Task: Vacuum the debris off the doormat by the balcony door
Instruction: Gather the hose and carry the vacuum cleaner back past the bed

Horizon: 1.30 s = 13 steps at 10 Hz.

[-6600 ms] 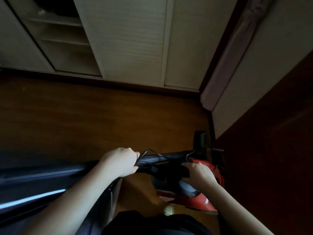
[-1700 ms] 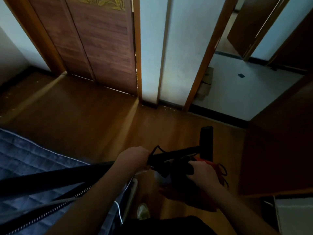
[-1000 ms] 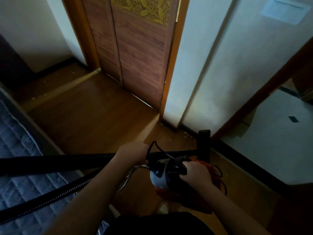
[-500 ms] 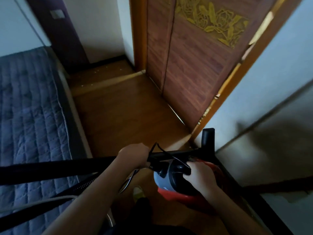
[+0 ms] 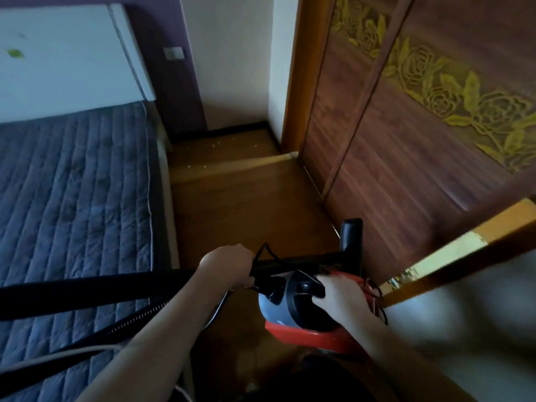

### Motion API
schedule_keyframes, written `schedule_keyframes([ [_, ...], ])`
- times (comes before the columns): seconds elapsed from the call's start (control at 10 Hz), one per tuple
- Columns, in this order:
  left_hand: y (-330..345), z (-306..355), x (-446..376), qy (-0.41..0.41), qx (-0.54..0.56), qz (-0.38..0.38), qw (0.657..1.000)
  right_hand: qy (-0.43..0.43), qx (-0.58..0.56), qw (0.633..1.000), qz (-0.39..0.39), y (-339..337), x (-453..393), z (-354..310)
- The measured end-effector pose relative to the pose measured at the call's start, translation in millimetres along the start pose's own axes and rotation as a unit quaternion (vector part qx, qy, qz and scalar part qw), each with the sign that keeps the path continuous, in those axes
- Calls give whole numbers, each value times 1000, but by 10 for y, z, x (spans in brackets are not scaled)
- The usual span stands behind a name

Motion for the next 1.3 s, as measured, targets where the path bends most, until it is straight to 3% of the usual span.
schedule_keyframes([
  [0.2, -423, -346, -715, -41, 42, 10, 998, -72, 29, 997, 6, -325, -1070, -121],
  [0.4, -928, -546, -1248, -90, 78, -9, 993, -93, 13, 994, -52, -545, -2093, -184],
  [0.6, -1335, -1012, -1588, -138, 105, 0, 985, -43, -96, 985, -135, -527, -2958, -332],
  [1.0, -1926, -2712, -2394, -163, 158, 25, 974, -142, 38, 975, -165, -736, -4692, -1893],
  [1.3, -2596, -3751, -2927, -123, 134, 44, 982, -213, 78, 970, -90, -1141, -5538, -2917],
])
Point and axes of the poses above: each hand's wrist, its own x-axis away from the middle knuckle, its own y-axis out of the palm, z = x × y, the point moved 4 cm from there along -x, towards the middle knuckle, and after that the axes turned 1 degree about -x, right-handed, at the moved point
